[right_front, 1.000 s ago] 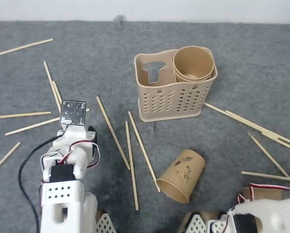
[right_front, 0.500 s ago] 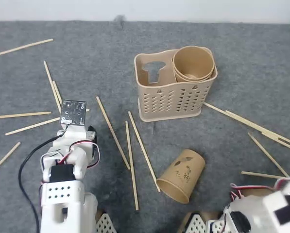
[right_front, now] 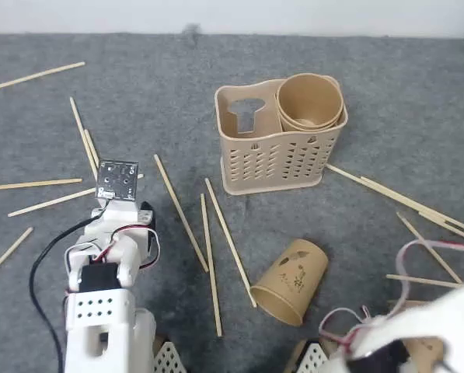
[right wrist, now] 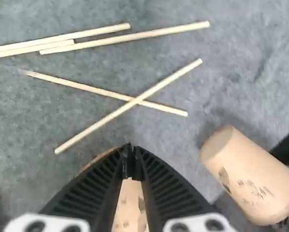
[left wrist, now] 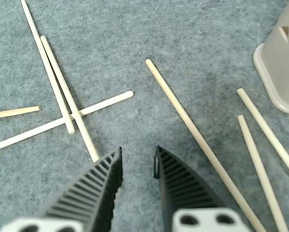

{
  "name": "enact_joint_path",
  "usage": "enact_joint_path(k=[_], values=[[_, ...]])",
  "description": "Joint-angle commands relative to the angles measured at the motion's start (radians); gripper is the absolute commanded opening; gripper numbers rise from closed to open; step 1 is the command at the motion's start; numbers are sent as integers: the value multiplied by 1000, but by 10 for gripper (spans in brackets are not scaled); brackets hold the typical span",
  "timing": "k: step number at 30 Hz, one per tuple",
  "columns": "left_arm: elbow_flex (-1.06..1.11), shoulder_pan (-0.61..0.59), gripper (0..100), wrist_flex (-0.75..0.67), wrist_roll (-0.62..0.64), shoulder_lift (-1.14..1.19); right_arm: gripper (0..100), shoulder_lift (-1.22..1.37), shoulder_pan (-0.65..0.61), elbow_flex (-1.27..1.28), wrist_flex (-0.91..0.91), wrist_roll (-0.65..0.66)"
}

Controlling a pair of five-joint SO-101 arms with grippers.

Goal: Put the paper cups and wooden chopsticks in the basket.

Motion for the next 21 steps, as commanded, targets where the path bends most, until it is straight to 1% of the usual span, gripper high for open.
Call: enact_joint_path(k=[1,5,8,14,21], values=[[-1,8,101,-28,-3,-15,8,-179,-45,227,-157,-12],[-1,8,101,-28,-3,-15,8,-337,-54,419,-243,-12],[-1,8,101,-29,-3,-15,9,-444,-56,514,-271,-12],[-1,8,101,-29,-3,-15,9,-659,-165,712,-266,-12],[-1,8,101,-29,-2,-15,9,-947,-234,878,-266,-12]])
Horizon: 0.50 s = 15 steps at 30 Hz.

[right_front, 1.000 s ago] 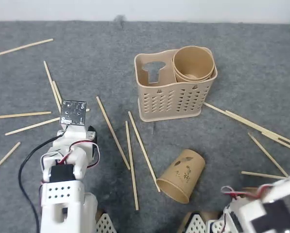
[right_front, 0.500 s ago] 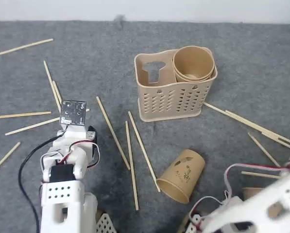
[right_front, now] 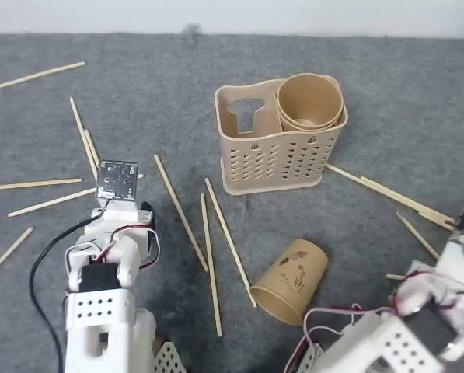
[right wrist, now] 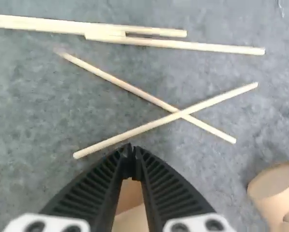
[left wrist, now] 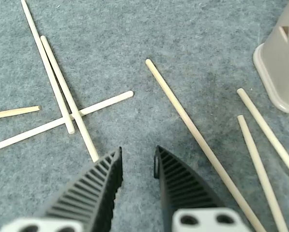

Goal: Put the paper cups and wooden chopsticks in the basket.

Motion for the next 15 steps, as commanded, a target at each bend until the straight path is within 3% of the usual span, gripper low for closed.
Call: enact_joint_path(k=[1,5,10,15], values=[[-1,8,101,-29,-2,-15,9,-163,-35,43,-16,-12],[-1,8,101,-29,-2,-15,8,-335,-51,97,-16,-68],[-10,11,101,-18,5,-17,9,-288,-54,55,-16,-195],[-145,58,101,190,46,-17,9,-289,-68,-9,48,-192]])
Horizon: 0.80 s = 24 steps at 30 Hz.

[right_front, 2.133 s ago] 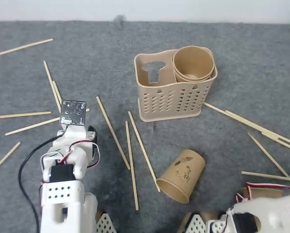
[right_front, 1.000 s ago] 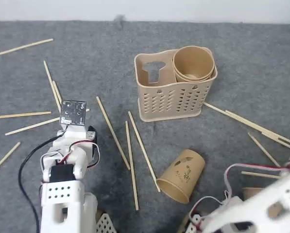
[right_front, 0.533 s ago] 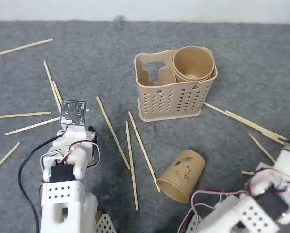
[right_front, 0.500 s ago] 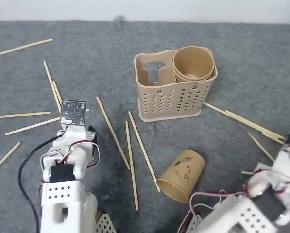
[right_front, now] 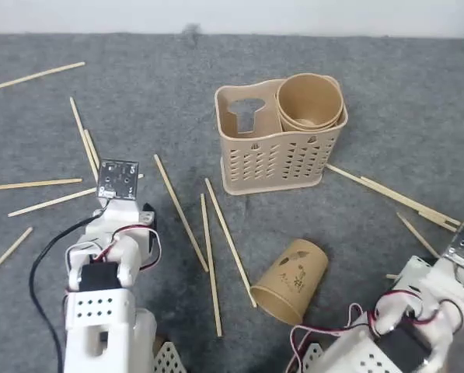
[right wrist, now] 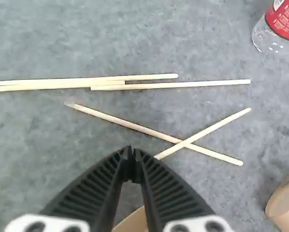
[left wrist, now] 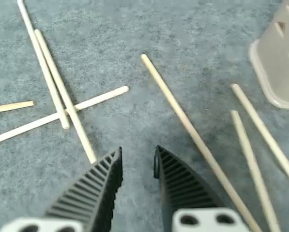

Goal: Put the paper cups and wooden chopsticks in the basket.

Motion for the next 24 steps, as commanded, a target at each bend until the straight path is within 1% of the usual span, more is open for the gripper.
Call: enact_joint_path(k=[1,3,5,7,8,10,12,13,16,19,22,24], values=[[-140,57,101,160,23,-15,9,10,-53,-114,79,29],[-220,112,101,250,23,-11,9,12,-131,-146,168,89],[-302,170,103,331,18,-11,9,19,-200,-157,185,100],[-384,233,104,416,3,-9,9,21,-216,-153,176,78],[-427,276,104,457,-31,-9,9,21,-217,-153,176,72],[-495,388,104,545,-114,-8,9,21,-217,-153,173,68],[-536,539,105,646,-172,-8,9,21,-217,-153,173,68],[-542,608,105,675,-190,-8,9,21,-217,-153,173,68],[-527,747,105,664,-206,-6,9,21,-217,-152,173,68],[-522,936,115,671,-301,-6,9,21,-217,-152,168,69],[-521,1158,199,672,-305,-6,9,21,-217,-137,166,74],[-526,1286,257,680,-305,-6,9,21,-213,-129,163,75]])
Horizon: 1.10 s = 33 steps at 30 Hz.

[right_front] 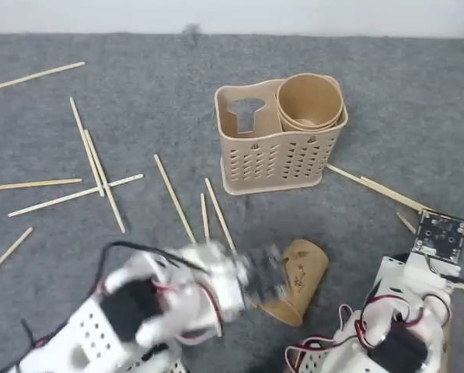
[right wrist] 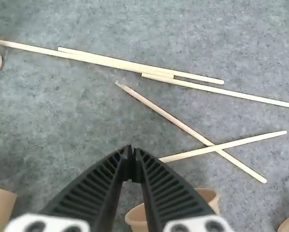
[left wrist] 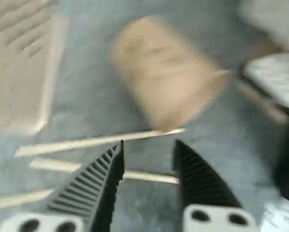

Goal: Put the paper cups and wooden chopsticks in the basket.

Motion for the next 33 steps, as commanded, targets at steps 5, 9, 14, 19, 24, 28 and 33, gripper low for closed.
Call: enact_joint_path(k=[5,9,14,19,24,28,33], values=[[-15,407,258,5,-81,-8,9,27,-4,-29,-16,2],[50,304,245,-107,-137,-8,9,27,-1,-29,-15,3],[162,120,245,-338,-144,-6,9,27,-1,-29,-15,3],[239,81,244,-453,-143,-6,9,27,-1,-29,-15,3],[338,81,243,-528,-143,-6,9,22,-1,-29,-15,3],[367,60,242,-585,-143,-6,9,18,-1,-29,-13,3],[433,-14,242,-726,-114,-5,9,16,33,-32,-16,3]])
